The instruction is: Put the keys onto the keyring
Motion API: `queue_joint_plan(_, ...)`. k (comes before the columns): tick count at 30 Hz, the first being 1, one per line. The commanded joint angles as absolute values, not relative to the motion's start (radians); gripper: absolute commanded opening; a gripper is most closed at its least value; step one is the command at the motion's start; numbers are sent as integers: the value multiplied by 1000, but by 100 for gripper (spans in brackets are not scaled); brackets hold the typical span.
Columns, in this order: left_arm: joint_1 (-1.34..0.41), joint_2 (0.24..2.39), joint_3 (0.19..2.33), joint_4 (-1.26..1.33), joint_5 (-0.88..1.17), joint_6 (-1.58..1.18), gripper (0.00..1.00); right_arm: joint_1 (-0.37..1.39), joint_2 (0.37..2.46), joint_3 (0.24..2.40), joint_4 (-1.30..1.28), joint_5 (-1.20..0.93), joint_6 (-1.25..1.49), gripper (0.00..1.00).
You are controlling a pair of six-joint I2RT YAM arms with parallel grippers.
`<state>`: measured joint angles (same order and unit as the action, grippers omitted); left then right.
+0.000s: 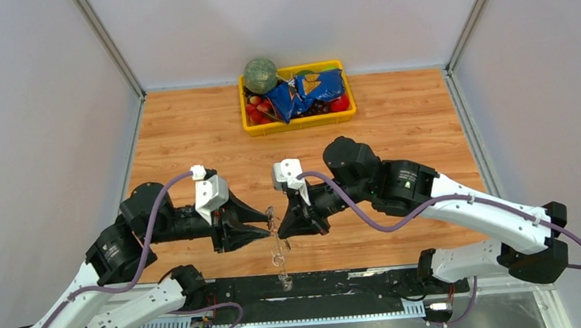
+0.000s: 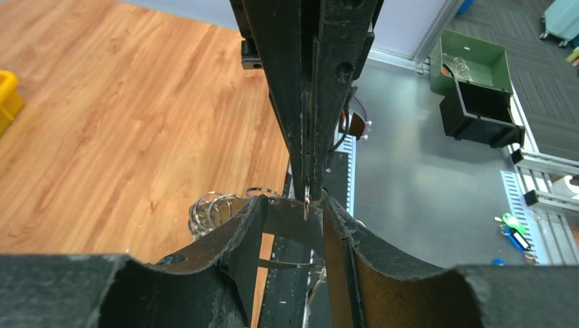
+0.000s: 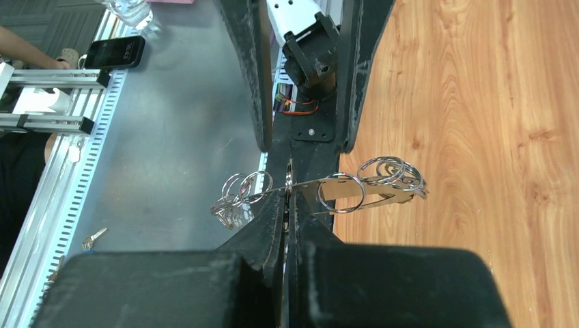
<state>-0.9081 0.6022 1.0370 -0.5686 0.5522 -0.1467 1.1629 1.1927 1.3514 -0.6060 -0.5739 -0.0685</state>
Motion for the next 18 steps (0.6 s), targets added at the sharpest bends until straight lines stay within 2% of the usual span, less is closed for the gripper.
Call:
queue_joint_plan(1, -909, 635, 1085, -618, 596, -131, 45, 1166, 1217, 1433, -638, -602, -63, 0)
queue_joint_plan(18, -910, 676, 1098, -678, 613, -115, 40, 1166, 1268, 1477, -649, -575, -72, 0)
